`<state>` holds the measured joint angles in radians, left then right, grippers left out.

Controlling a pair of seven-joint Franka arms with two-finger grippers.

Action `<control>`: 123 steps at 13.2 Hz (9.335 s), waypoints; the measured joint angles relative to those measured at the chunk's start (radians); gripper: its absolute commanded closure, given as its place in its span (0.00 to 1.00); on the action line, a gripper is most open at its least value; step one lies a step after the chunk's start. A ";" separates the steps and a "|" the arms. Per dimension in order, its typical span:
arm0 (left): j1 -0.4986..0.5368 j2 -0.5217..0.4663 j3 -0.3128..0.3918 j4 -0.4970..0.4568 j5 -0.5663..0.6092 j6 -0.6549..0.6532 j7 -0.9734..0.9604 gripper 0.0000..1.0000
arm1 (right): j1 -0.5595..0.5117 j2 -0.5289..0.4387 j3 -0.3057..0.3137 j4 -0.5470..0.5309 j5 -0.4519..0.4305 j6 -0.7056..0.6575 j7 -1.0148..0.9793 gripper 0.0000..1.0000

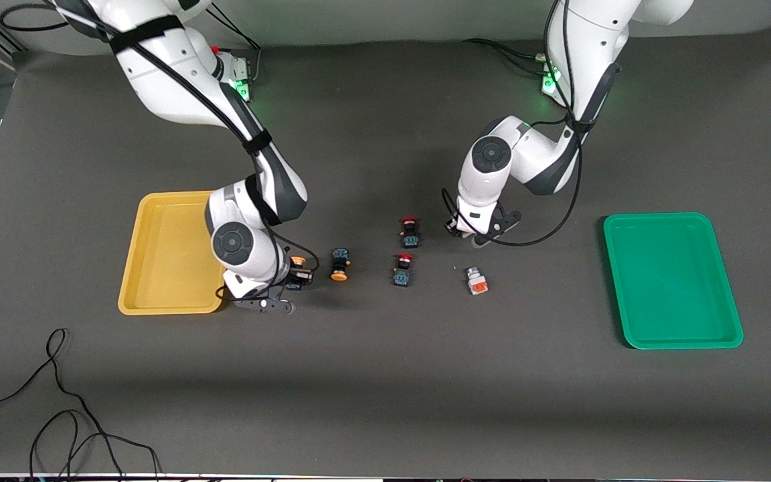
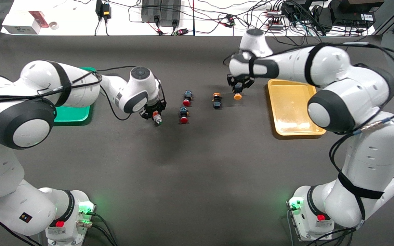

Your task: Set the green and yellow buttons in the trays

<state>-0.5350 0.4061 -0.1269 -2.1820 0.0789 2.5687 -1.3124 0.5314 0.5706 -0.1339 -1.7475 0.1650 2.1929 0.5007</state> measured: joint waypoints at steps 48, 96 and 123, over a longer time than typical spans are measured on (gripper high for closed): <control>0.623 -0.074 -0.045 0.596 -0.033 -0.732 1.173 0.01 | 0.462 0.116 -0.352 0.009 0.367 0.061 -0.026 0.00; 0.720 -0.166 -0.023 0.500 -0.011 -0.875 1.330 1.00 | 0.424 0.126 -0.874 -0.485 0.698 0.224 -1.421 0.84; 0.939 -0.229 -0.154 0.581 0.081 -0.845 1.552 0.00 | 0.551 0.059 -1.541 0.394 0.455 -0.908 -1.104 0.00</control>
<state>0.4037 0.1769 -0.2807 -1.6008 0.1604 1.7238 0.2397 1.0826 0.6300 -1.6746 -1.3536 0.6205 1.2852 -0.6032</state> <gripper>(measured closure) 0.000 0.000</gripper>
